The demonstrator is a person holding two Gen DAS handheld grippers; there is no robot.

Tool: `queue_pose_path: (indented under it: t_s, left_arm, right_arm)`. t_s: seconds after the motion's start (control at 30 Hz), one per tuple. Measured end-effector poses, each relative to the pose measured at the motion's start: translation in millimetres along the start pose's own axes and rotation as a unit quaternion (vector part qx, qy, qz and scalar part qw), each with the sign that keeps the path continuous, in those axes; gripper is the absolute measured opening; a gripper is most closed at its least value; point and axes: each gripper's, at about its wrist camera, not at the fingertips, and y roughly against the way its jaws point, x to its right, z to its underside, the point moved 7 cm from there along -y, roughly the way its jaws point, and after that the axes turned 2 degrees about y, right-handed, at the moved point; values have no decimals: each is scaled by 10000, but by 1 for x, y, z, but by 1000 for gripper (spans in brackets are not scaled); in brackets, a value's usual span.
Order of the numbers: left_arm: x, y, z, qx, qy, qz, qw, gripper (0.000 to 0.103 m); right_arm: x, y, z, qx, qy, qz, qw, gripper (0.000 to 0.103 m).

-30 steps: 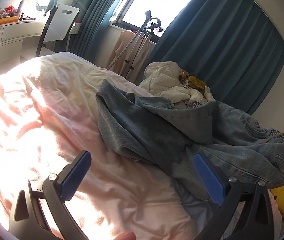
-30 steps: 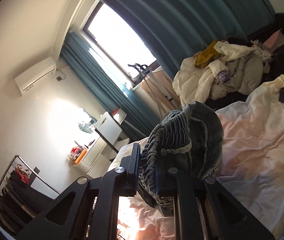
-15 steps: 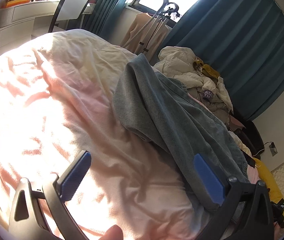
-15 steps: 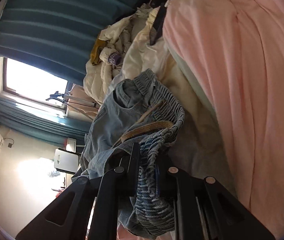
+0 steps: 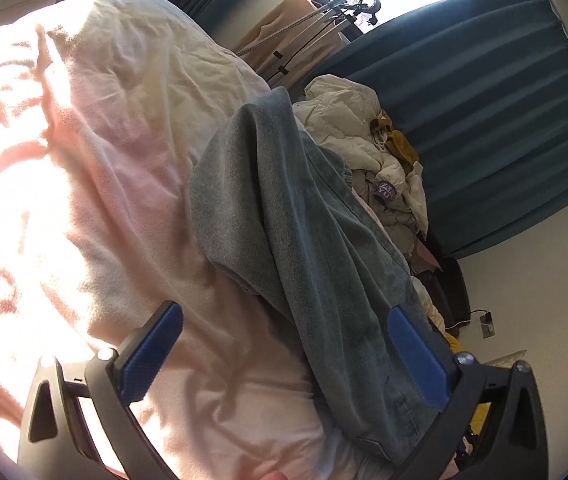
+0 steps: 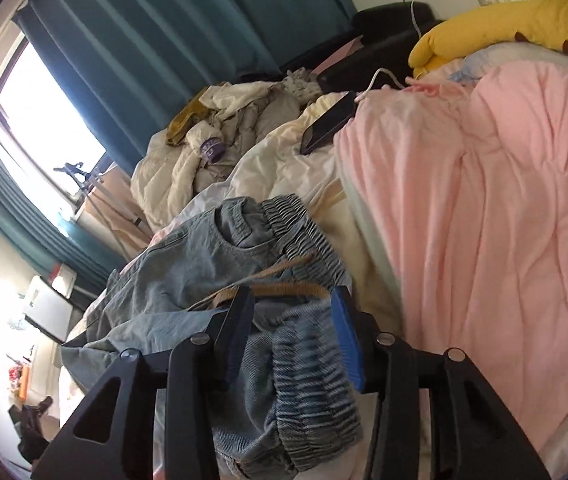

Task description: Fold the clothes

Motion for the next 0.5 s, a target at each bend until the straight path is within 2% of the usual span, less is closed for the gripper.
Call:
queue_pose_path:
  t_s: [0.07,0.13,0.27,0.33,0.37,0.43,0.5]
  left_arm:
    - [2,-7,-17,83,22,14,10000,103]
    - [6,-14,-34,156,23,30,9999,102]
    - [20,-37,-63,187,-243,-103,9995,94]
    - [23,-51,-75,166,-414,-325,9985,89]
    - [23,-58,-81,183,-524,-505,9972,84]
    - [20,-72,-92,229,-682,-934,9930,81]
    - [10,-86,-97,165,-674,-1302,9890,75]
  right_arm:
    - [-2,5,-5,245,57,169,9995,41]
    - [-11,5,-7,354,208,123,9991,41]
    - [-41,-11,4,165,691,-152,9974,41]
    - [-53,-28,14,-82,811,-297,9962,41]
    - [-58,-37,20,-197,859,-357,9955,41]
    - [-65,-55,29,-387,931,-432,9940,41]
    - [-69,-70,37,-515,998,-442,9927,41]
